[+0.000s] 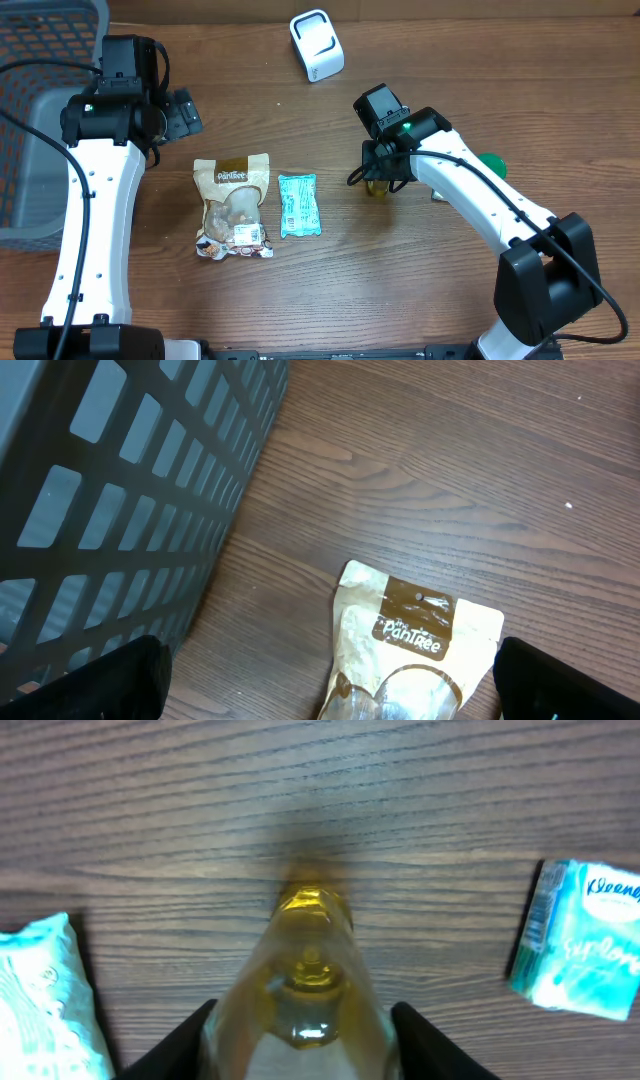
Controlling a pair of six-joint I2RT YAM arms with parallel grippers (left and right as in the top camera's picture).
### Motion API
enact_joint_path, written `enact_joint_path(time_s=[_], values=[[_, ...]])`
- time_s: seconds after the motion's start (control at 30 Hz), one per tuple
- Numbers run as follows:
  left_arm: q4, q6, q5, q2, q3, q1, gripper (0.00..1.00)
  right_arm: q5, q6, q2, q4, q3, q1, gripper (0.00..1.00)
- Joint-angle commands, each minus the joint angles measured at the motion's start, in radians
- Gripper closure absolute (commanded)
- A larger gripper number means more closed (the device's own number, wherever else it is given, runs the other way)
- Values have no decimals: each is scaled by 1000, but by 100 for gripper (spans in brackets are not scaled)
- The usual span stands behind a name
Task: Scan the item barcode
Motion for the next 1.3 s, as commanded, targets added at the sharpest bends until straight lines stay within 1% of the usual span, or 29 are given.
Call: enact_joint_path(time_s=[0.0, 0.1, 0.13, 0.17, 0.2, 0.37, 0.53, 0.63, 0.67, 0.7, 0.77, 0.83, 0.97, 1.17, 1.27], values=[[0, 26, -10, -3, 5, -2, 1, 0, 3, 7, 1, -15, 4, 56], [0, 26, -10, -3, 5, -2, 0, 0, 3, 7, 1, -15, 4, 55], [0, 26, -10, -3, 4, -2, 0, 0, 3, 7, 2, -15, 4, 52], [0, 26, -10, -3, 5, -2, 1, 0, 3, 7, 2, -15, 4, 46], [0, 26, -10, -3, 5, -2, 0, 0, 3, 7, 4, -15, 4, 44], [0, 26, -10, -3, 5, -2, 1, 0, 3, 7, 22, -15, 4, 44], [0, 26, -10, -3, 5, -2, 0, -5, 3, 7, 24, -15, 4, 56], [0, 26, -10, -3, 5, -2, 0, -26, 1, 7, 40, -14, 4, 58], [0, 26, -10, -3, 5, -2, 0, -26, -5, 7, 46, -11, 4, 61], [0, 26, -10, -3, 4, -2, 1, -26, -5, 7, 46, -3, 4, 67], [0, 26, -10, -3, 5, -2, 1, -23, -5, 6, 41, 34, 2, 70], [0, 26, -10, -3, 5, -2, 1, -22, -7, 4, 23, 93, -1, 76], [0, 26, -10, -3, 5, -2, 1, -22, -57, -3, -32, 240, -1, 78], [0, 26, -10, -3, 5, -2, 1, -23, -61, -18, -150, 473, 4, 79], [0, 26, -10, -3, 5, -2, 0, -26, -61, -24, -216, 560, 4, 82]])
